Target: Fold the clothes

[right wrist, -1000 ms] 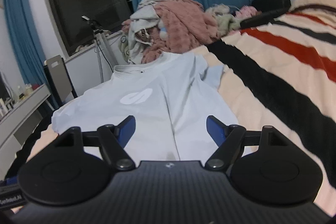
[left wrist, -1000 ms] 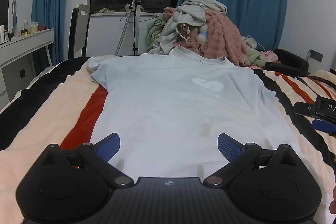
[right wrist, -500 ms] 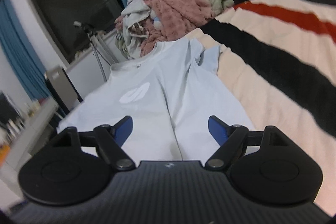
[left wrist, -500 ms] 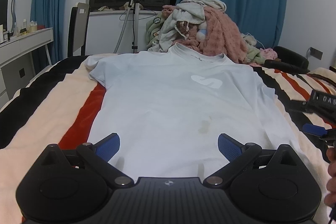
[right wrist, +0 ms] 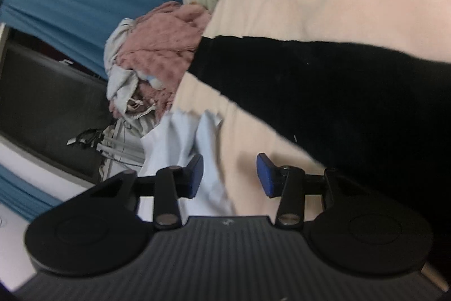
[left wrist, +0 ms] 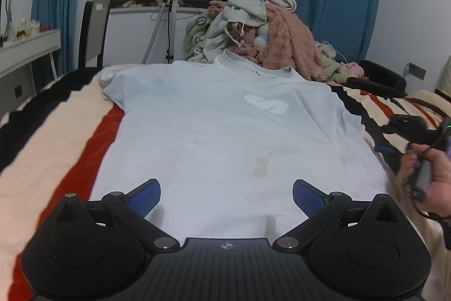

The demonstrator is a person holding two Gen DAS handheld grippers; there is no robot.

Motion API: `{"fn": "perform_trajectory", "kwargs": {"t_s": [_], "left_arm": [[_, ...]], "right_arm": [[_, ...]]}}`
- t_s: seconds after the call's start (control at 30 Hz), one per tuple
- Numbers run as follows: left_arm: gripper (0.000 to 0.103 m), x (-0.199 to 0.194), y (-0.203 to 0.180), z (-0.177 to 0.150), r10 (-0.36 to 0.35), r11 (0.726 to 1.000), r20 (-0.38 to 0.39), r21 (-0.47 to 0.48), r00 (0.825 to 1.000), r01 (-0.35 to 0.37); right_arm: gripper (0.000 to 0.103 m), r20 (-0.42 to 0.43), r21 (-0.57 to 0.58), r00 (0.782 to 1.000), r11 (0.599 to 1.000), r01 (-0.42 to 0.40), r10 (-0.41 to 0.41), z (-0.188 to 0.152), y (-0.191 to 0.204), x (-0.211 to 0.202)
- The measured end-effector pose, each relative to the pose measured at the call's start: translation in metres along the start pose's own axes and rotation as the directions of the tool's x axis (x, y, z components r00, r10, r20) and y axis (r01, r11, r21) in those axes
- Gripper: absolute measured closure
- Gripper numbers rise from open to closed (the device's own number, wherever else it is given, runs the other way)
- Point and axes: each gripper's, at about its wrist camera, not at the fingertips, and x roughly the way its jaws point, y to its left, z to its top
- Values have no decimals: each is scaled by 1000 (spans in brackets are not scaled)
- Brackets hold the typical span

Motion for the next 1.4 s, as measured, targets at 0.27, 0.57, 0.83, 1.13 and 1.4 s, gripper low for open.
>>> {"fn": "perform_trajectory", "kwargs": {"t_s": [0.27, 0.57, 0.83, 1.13, 1.4], "left_arm": [[2, 38, 4, 3, -46, 998, -25, -49, 999, 45], [2, 57, 6, 4, -60, 996, -50, -71, 997, 56], [2, 43, 8, 10, -71, 995, -11, -77, 997, 70], [2, 26, 10, 11, -73, 996, 4, -55, 997, 73], [2, 9, 1, 10, -88, 996, 15, -1, 996, 88]], "right_arm": [[58, -6, -146, 1000, 989, -8, 7, 26, 27, 89], [93, 5, -284, 1000, 959, -15, 17, 28, 40, 74], [94, 305, -394, 952, 908, 144, -18, 32, 62, 1], [87, 382, -338, 895, 866, 369, -233, 43, 39, -50], [19, 274, -527, 947, 798, 293, -167, -5, 77, -125]]}}
